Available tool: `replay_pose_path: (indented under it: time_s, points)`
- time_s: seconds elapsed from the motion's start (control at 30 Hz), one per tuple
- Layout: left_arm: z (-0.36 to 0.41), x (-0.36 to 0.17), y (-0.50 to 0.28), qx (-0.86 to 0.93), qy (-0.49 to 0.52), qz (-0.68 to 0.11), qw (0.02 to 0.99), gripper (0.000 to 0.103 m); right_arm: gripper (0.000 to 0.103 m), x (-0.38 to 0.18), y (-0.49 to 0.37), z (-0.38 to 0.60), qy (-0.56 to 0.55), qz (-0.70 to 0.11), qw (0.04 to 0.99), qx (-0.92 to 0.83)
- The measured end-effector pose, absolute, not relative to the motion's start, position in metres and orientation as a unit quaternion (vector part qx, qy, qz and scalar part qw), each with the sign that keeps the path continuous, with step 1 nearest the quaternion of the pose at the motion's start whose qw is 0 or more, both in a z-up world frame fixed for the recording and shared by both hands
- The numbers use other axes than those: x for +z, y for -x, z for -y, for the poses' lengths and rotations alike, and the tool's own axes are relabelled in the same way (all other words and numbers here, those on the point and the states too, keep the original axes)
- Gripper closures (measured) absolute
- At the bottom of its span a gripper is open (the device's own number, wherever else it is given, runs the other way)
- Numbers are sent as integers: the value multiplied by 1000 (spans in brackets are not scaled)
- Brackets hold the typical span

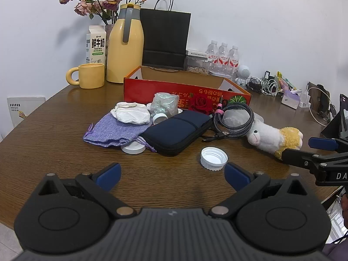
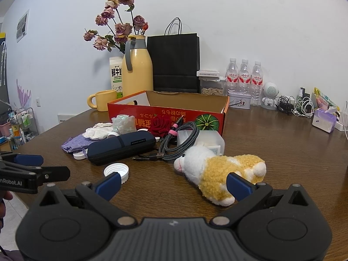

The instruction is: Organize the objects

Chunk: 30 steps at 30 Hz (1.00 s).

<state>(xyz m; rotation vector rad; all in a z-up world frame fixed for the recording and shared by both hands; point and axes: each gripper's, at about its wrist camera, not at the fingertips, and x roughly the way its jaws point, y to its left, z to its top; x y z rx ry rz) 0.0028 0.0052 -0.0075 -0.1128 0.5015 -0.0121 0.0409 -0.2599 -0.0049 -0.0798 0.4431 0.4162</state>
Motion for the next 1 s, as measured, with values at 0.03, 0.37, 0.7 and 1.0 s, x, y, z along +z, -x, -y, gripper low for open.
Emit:
replay_pose_path:
  time_s: [0.03, 0.37, 0.7, 1.0]
  points:
    - [-5, -8, -3, -6, 56, -248, 967, 0, 0, -5, -41, 260, 39, -218, 953, 205]
    - [-5, -7, -1, -5, 58, -247, 967, 0, 0, -5, -41, 260, 39, -218, 954, 205]
    - [-5, -7, -1, -5, 58, -247, 967, 0, 0, -5, -41, 261, 38, -218, 953, 205]
    - [-5, -7, 0, -5, 58, -246, 968, 0, 0, -5, -40, 261, 38, -217, 954, 205]
